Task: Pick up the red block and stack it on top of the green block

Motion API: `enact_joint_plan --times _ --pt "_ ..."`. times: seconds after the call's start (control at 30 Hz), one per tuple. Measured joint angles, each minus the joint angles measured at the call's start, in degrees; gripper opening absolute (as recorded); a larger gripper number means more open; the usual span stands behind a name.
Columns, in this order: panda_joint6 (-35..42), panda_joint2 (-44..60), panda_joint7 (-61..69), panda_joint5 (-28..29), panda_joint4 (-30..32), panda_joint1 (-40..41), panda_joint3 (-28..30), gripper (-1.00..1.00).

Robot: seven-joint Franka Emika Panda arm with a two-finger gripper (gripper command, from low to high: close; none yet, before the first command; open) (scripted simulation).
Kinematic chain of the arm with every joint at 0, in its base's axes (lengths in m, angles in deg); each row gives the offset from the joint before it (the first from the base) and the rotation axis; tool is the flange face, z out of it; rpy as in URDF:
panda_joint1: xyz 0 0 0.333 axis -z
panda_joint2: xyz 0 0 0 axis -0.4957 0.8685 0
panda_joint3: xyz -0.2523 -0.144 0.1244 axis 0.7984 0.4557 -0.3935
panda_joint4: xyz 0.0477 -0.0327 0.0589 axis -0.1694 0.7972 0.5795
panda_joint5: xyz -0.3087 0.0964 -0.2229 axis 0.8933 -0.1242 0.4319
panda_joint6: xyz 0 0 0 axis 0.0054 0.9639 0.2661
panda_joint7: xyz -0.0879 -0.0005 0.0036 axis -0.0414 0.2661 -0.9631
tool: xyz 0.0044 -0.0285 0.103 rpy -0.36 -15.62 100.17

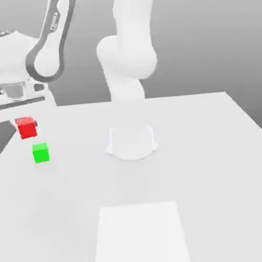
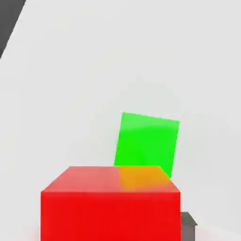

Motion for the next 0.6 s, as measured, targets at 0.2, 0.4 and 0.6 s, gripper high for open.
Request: enact_joint_plan --times 0.2,0.4,0.6 --pt "-3.91 3.5 1.1 -2.56 0.01 -1.31 1.67 -1.0" --pt "-8.1 7.79 3.36 -6.04 -0.07 -3.6 3.02 -1.0" --pt "-12.28 12.45 6.83 -11.09 -0.07 -6.11 4.11 -1.0"
